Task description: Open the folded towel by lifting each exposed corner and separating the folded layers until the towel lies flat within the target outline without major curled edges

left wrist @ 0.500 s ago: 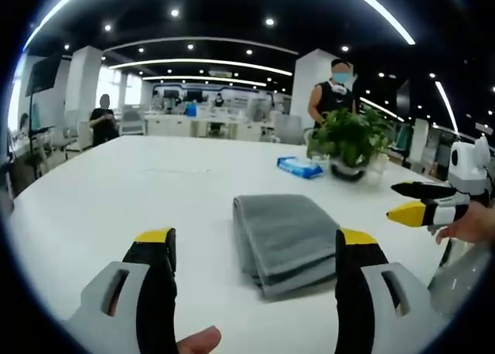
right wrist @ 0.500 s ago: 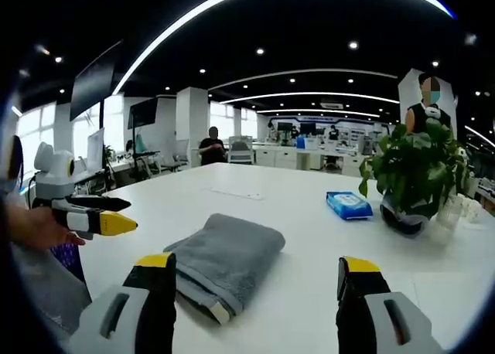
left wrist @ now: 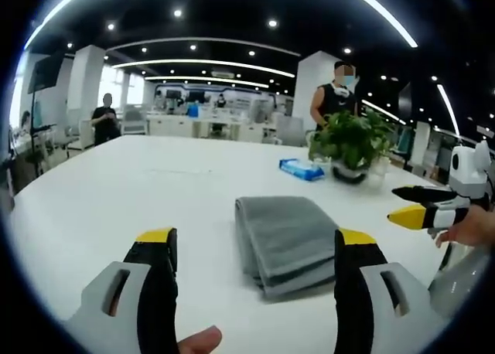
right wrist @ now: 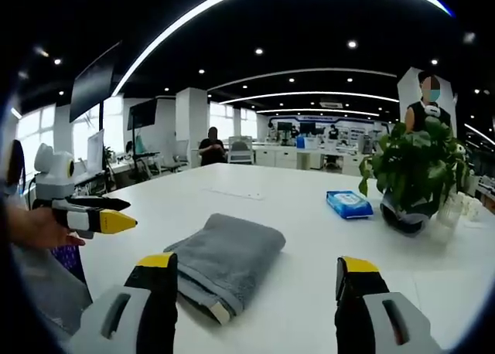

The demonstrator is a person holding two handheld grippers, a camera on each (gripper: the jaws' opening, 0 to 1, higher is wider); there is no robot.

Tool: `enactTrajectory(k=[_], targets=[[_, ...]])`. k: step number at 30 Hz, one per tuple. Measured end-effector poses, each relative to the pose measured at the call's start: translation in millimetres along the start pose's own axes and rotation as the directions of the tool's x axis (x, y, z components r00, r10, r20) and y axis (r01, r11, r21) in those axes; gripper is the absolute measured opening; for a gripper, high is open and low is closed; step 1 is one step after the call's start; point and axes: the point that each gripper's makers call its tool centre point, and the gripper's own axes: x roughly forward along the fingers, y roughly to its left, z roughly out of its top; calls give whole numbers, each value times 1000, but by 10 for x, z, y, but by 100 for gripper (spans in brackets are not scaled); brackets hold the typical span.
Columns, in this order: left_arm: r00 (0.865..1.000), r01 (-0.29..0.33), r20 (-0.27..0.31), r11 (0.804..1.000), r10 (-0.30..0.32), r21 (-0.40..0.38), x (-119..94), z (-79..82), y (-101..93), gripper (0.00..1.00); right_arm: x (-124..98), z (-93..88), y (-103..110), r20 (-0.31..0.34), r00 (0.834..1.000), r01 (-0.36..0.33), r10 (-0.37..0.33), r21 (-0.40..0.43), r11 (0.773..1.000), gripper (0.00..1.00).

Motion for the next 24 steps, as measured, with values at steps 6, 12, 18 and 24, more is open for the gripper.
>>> enactTrajectory(k=[6, 12, 18, 24], targets=[[1000, 0, 6, 1000, 0, 1, -7, 15, 0, 82, -3, 2, 1, 1, 1000, -1, 1, -2, 1000, 84], [1000, 0, 24, 1000, 0, 4, -35, 64, -1, 79, -10, 13, 3, 3, 1000, -1, 1, -6, 1000, 83], [999, 7, 45, 1000, -8, 17, -63, 120, -31, 78, -9, 32, 15, 10, 1000, -6, 6, -11, 1000, 82], [999, 3, 47, 1000, -4, 13, -81, 137, -10, 77, -12, 44, 36, 13, 1000, -12, 12, -24, 1000, 80]])
